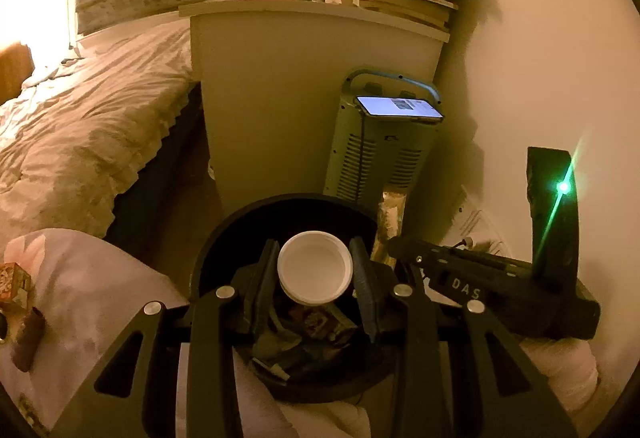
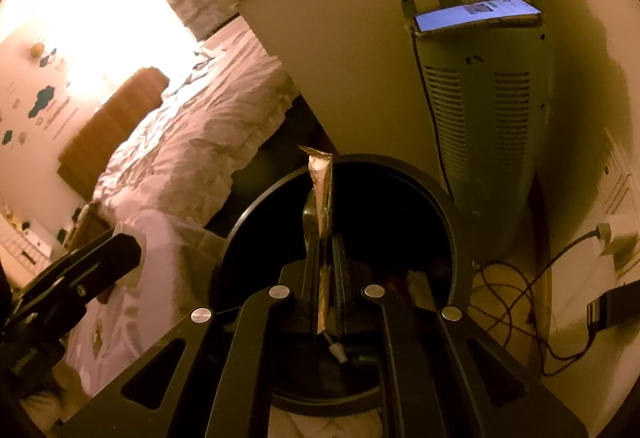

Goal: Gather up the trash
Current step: 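Carry the paper cup and gold wrapper over the black bin, then open both grippers to drop the cup and wrapper into the bin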

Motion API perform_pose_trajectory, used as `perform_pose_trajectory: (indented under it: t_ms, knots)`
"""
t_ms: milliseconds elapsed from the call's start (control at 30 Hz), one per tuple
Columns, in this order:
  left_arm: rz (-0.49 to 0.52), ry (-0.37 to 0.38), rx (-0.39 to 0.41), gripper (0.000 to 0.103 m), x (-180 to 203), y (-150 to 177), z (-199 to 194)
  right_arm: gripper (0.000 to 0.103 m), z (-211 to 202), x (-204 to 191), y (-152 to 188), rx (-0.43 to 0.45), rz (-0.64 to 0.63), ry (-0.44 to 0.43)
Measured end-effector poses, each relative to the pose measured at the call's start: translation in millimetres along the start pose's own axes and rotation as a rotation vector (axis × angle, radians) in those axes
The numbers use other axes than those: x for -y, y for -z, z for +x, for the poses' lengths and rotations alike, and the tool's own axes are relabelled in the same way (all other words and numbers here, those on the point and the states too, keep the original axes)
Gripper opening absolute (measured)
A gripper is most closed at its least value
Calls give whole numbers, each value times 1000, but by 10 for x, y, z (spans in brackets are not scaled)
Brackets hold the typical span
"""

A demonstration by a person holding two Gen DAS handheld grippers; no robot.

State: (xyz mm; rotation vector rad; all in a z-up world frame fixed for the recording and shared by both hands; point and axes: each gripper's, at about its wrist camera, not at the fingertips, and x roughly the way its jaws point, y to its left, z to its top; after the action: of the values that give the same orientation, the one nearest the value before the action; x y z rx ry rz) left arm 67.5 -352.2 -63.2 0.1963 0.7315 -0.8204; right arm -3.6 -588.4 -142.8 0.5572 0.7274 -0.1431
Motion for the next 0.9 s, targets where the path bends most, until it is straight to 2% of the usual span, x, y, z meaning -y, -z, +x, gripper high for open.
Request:
perform_pose_trajectory:
  t_ms: [467,500,533,567,600,767,900]
  knots:
    - [4,-1,-4,40,51,-20,64,8,-17,141,1,-13,30,11]
    - [3,-4,-3,49,54,-21,61,15,-24,145,2,-15,33,12]
    - [2,-9,1,63,62,-22,55,33,-37,150,3,-12,38,12]
    - [0,-12,11,67,61,-22,35,52,-50,154,2,-7,46,10]
    - [0,-13,18,70,63,-21,14,57,-74,168,9,2,61,3]
    - [-6,-10,35,70,47,-13,-100,60,-124,136,12,8,57,-2]
    - [-18,-21,63,77,-10,-5,-254,60,-152,44,7,9,40,-9]
